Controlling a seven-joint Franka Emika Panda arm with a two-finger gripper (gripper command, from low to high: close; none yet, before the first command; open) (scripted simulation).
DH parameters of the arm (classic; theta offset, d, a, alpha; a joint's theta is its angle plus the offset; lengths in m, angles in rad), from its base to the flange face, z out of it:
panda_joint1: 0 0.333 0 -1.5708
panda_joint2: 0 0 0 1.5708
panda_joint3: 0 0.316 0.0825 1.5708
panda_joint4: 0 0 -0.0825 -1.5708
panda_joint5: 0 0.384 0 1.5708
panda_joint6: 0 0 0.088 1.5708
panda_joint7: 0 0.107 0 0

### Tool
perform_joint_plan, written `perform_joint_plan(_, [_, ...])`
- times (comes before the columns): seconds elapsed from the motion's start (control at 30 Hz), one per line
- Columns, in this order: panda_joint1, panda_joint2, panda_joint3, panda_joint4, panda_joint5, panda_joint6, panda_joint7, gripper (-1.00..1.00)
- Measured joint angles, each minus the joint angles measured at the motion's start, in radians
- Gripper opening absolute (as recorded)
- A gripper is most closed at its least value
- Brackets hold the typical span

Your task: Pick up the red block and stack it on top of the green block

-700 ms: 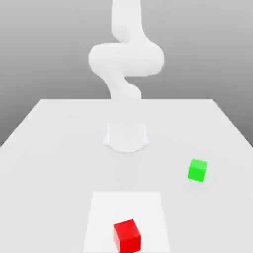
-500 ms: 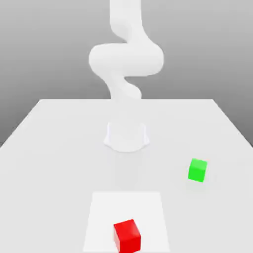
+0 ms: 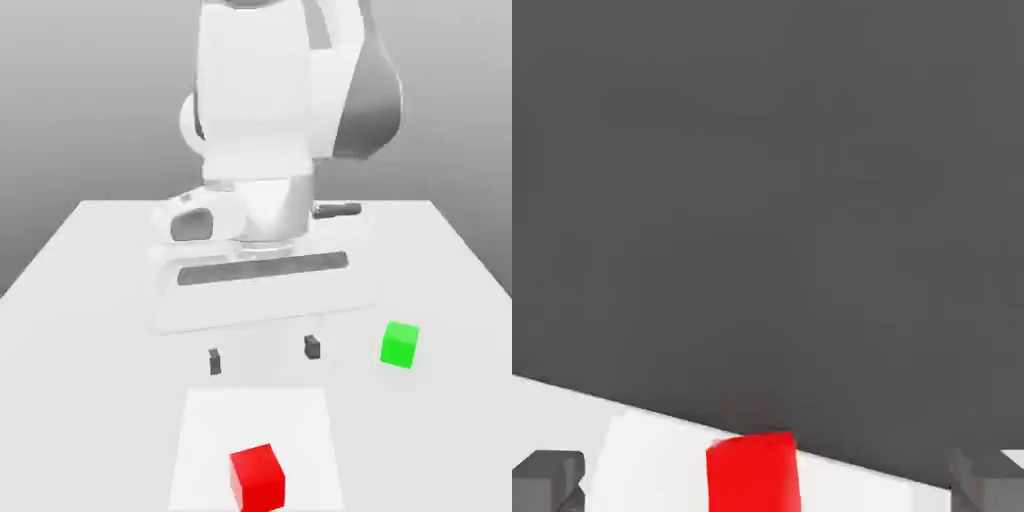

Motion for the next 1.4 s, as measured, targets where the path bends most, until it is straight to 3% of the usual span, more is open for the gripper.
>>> perform_joint_plan(0.27, [-0.018,0.288,0.019,-0.005,0.001,0.17,-0.057,0.0])
perform_joint_plan(0.3, [-0.022,0.32,0.024,0.0,0.006,0.197,-0.061,-1.0])
perform_joint_plan(0.53, [-0.024,0.326,0.026,0.001,0.005,0.2,-0.06,-1.0])
perform_joint_plan(0.7, [-0.008,0.171,0.014,-0.029,-0.016,0.075,-0.036,-1.0])
perform_joint_plan(0.97, [0.269,-0.081,0.18,-0.258,0.062,0.053,0.26,-1.0])
perform_joint_plan(1.27, [0.47,-0.361,0.389,-0.525,0.169,0.046,0.602,-1.0])
perform_joint_plan(1.4, [0.461,-0.272,0.432,-0.546,0.143,0.157,0.658,-1.0])
